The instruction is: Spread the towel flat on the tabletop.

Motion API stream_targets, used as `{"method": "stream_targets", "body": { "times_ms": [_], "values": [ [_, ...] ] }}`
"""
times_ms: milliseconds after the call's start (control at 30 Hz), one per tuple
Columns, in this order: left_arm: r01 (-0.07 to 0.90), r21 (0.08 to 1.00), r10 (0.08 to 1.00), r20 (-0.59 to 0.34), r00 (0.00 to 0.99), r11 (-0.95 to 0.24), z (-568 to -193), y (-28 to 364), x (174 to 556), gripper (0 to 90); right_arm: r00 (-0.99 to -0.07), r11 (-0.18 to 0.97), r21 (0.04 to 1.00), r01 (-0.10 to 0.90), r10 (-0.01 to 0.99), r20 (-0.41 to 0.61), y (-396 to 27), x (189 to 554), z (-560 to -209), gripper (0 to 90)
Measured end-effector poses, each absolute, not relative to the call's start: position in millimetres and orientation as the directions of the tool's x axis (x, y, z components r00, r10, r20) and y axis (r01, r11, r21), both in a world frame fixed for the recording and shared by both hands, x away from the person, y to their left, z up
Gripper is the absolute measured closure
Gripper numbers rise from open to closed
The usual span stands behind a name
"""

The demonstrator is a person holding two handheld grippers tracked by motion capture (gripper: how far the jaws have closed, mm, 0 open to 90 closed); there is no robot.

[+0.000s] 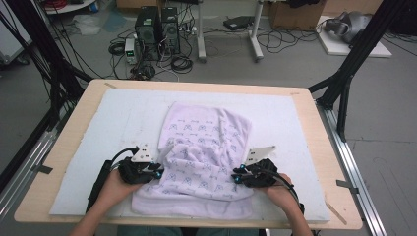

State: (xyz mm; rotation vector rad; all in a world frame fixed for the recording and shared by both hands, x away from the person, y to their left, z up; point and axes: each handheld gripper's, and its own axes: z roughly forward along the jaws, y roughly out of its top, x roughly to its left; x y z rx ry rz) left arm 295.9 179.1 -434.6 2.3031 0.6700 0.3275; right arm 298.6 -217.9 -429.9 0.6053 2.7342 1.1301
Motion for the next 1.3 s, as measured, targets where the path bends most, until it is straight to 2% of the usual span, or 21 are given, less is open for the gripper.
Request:
{"method": "stream_targets", "body": {
  "times_ms": [33,133,300,400,467,567,633,733,867,933,1033,1067,1133,1167,1300],
  "values": [
    [0.364,0.693,0.549,0.056,0.834,-0.623,-433,179,294,87.3,-0.916,0.647,0.699,0.307,0.399,0.032,-218,297,-429,80.2],
    [0.347,0.705,0.547,0.070,0.834,-0.619,-428,183,284,88.4,-0.922,0.658,0.698,0.282,0.386,0.007,-221,292,-424,83.5],
    [0.348,0.746,0.559,0.038,0.829,-0.567,-416,205,263,88.8,-0.926,0.661,0.704,0.258,0.377,-0.015,-233,283,-411,84.1],
    [0.345,0.766,0.557,0.020,0.830,-0.542,-408,215,255,89.5,-0.928,0.643,0.722,0.255,0.372,-0.004,-241,280,-401,82.0],
    [0.339,0.776,0.563,0.024,0.826,-0.531,-402,217,256,84.1,-0.923,0.614,0.747,0.254,0.384,-0.001,-246,281,-394,76.4],
    [0.335,0.788,0.577,0.031,0.816,-0.517,-399,216,270,75.4,-0.902,0.578,0.768,0.276,0.431,0.000,-249,292,-388,72.3],
    [0.340,0.797,0.603,0.038,0.797,-0.500,-400,213,284,74.1,-0.885,0.578,0.763,0.289,0.465,-0.017,-246,303,-389,70.3],
    [0.359,0.801,0.651,0.049,0.758,-0.479,-405,205,310,77.3,-0.872,0.606,0.732,0.311,0.489,-0.034,-237,324,-400,69.8],
    [0.406,0.804,0.686,0.003,0.728,-0.435,-413,195,340,80.6,-0.862,0.635,0.682,0.363,0.506,-0.012,-226,346,-421,65.1],
    [0.433,0.799,0.698,-0.024,0.716,-0.417,-420,191,353,75.5,-0.861,0.644,0.664,0.380,0.509,0.000,-223,352,-429,60.7],
    [0.494,0.757,0.716,-0.050,0.696,-0.427,-430,181,368,58.9,-0.859,0.638,0.659,0.399,0.512,0.024,-221,357,-437,60.5],
    [0.504,0.741,0.712,-0.052,0.700,-0.442,-434,177,370,60.6,-0.855,0.629,0.664,0.405,0.517,0.031,-221,358,-437,63.6],
    [0.494,0.735,0.700,-0.036,0.713,-0.465,-439,173,372,73.1,-0.864,0.641,0.667,0.379,0.504,0.007,-220,358,-437,77.3],
    [0.488,0.734,0.697,-0.028,0.717,-0.473,-438,172,372,83.3,-0.868,0.647,0.664,0.374,0.496,0.004,-219,358,-436,85.5],
    [0.464,0.740,0.702,0.017,0.712,-0.487,-429,177,371,87.8,-0.862,0.683,0.637,0.358,0.504,-0.055,-221,361,-432,87.8]
  ]
}}
